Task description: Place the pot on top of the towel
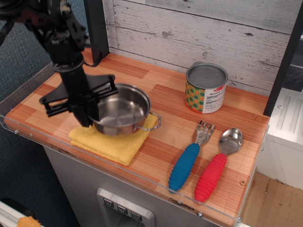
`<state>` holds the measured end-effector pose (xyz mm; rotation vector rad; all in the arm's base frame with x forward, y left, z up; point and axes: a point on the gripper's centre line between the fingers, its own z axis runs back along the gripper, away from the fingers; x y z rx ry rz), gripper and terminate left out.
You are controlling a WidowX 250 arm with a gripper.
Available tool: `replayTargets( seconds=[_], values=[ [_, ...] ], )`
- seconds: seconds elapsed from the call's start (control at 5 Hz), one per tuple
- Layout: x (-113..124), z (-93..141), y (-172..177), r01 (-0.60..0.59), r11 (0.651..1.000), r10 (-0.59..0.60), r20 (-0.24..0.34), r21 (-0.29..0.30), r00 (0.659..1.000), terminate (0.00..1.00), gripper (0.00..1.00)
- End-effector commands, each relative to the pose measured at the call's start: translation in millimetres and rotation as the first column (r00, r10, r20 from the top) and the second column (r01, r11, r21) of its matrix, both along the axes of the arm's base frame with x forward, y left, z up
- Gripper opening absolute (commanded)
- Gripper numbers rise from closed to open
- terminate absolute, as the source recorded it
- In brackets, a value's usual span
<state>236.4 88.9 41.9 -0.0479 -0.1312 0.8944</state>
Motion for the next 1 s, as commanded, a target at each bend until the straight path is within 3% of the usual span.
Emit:
replayTargets(
  seconds=[0.0,0.4,0.6,0.8],
  values=[
    [-3.2,3.0,10.5,-0.014,1.000,0.013,0.026,0.022,1.000,0.00,0.00],
    [4.1,-7.9,9.6,0.009,1.000,-0.009,-0.006,0.026,1.000,0.00,0.00],
    [4.2,-4.9,10.7,0.031,0.999,-0.031,-0.013,0.017,0.999,0.00,1.00],
    [0.5,8.2,11.1,0.017,1.000,-0.017,-0.008,0.006,1.000,0.00,1.00]
  ],
)
